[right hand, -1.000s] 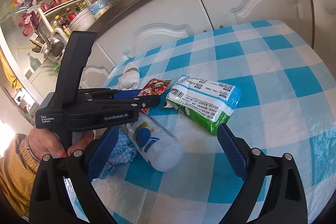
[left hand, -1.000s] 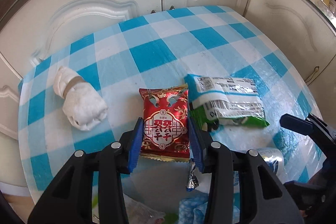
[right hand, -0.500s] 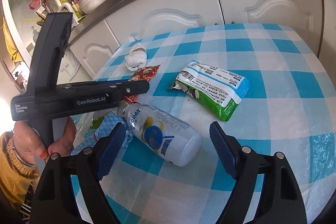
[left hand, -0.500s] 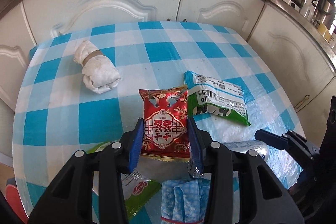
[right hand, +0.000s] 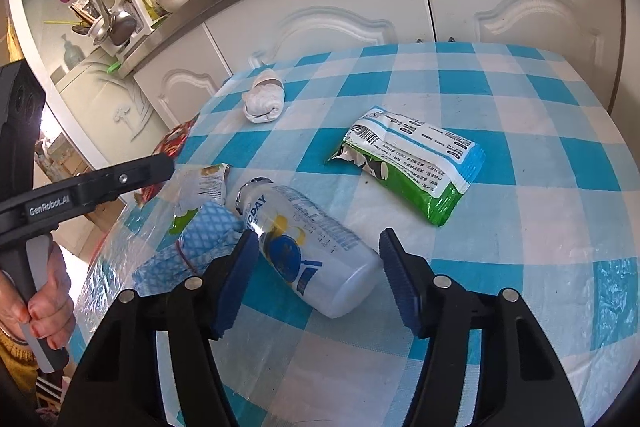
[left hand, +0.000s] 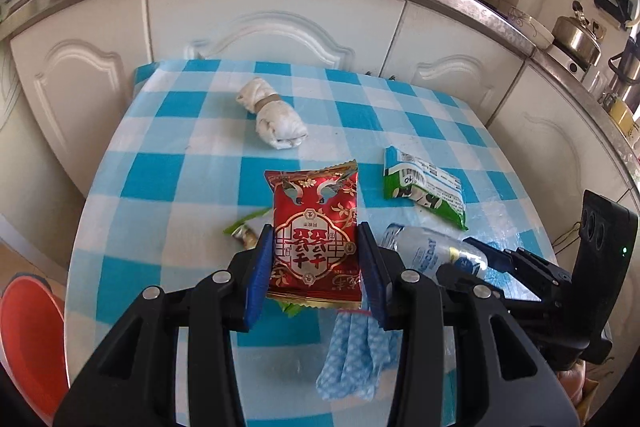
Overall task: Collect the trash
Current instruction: 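Lift the red packet with the left tool while the right tool grasps the white bottle, then carry the red packet and white bottle over the orange bucket and open both tools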
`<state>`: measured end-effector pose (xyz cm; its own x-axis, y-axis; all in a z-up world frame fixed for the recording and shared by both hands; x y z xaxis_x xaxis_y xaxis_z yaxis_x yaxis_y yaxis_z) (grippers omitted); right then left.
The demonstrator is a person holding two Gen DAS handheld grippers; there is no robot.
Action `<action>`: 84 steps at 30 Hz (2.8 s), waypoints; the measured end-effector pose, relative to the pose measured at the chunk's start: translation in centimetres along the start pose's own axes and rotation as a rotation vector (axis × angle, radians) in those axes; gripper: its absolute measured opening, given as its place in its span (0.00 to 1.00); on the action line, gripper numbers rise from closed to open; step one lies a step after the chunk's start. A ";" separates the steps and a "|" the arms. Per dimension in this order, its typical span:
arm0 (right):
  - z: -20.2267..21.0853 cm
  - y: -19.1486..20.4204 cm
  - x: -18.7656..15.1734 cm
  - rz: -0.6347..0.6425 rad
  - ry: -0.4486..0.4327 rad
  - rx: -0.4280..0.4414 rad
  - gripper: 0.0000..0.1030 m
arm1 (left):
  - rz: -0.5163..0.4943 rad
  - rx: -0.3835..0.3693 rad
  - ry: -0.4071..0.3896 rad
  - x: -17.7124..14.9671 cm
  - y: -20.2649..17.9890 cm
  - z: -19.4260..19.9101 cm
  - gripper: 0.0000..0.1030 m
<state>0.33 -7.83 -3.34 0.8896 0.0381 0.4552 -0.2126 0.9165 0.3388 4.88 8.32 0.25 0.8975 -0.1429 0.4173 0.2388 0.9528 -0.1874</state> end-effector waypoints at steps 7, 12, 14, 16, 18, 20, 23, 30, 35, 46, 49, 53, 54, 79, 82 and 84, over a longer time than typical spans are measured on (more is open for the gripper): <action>-0.1 1.8 -1.0 0.083 0.032 -0.040 0.62 | 0.047 0.025 0.038 -5.5 2.4 1.8 0.42; -0.3 2.5 -0.7 0.121 0.026 -0.106 0.78 | 0.074 0.030 0.059 -8.2 3.3 3.1 0.42; -0.6 2.5 -0.6 0.122 0.033 -0.111 0.78 | 0.079 0.035 0.060 -9.0 3.6 3.6 0.42; -1.0 2.7 -0.5 0.127 0.041 -0.114 0.78 | 0.084 0.044 0.061 -9.6 3.9 4.0 0.42; -1.3 2.9 -0.5 0.139 0.047 -0.123 0.77 | 0.092 0.052 0.064 -10.1 4.2 4.4 0.42; -1.4 3.1 -0.6 0.148 0.049 -0.132 0.56 | 0.102 0.061 0.065 -10.6 4.5 4.8 0.42; -1.6 3.4 -0.7 0.161 0.056 -0.141 0.45 | 0.115 0.077 0.061 -11.0 5.0 5.1 0.42; -0.9 3.7 -0.9 0.173 0.025 -0.150 0.45 | 0.129 0.087 0.044 -11.6 5.3 5.7 0.42; 0.7 4.3 -0.7 0.181 -0.034 -0.154 0.44 | 0.130 0.079 0.028 -11.7 5.1 6.0 0.42; 4.4 6.7 0.1 0.201 -0.146 -0.179 0.44 | 0.124 0.051 -0.006 -11.8 4.3 6.8 0.42; 4.8 7.8 0.1 0.220 -0.156 -0.186 0.44 | 0.118 0.042 -0.015 -11.8 4.2 7.0 0.42; 5.0 9.6 -0.1 0.251 -0.164 -0.197 0.44 | 0.127 0.029 -0.023 -12.0 4.5 7.1 0.42; 5.0 9.9 -0.2 0.257 -0.166 -0.198 0.44 | 0.130 0.026 -0.025 -12.0 4.7 7.1 0.42; 0.9 18.4 -1.6 0.415 -0.104 -0.241 0.44 | 0.309 -0.013 -0.087 -14.5 15.3 7.7 0.42; 0.1 19.9 -2.0 0.436 -0.082 -0.224 0.44 | 0.339 -0.012 -0.096 -15.0 17.1 7.9 0.42; -0.4 21.0 -2.4 0.455 -0.068 -0.219 0.44 | 0.355 -0.006 -0.100 -15.3 18.1 8.1 0.42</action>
<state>-6.15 11.52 2.34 0.6964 0.4339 0.5716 -0.4763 0.8752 -0.0839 -7.55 29.88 -2.36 0.8840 0.2239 0.4103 -0.0788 0.9367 -0.3412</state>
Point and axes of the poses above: each gripper's, at about its wrist camera, not at the fingertips, and z roughly against the way its jaws point, y to its left, x to its top, the point moved 8 cm from there along -z, roughly the way its jaws point, and after that the axes turned 15 degrees about y, right-handed, at the moved point
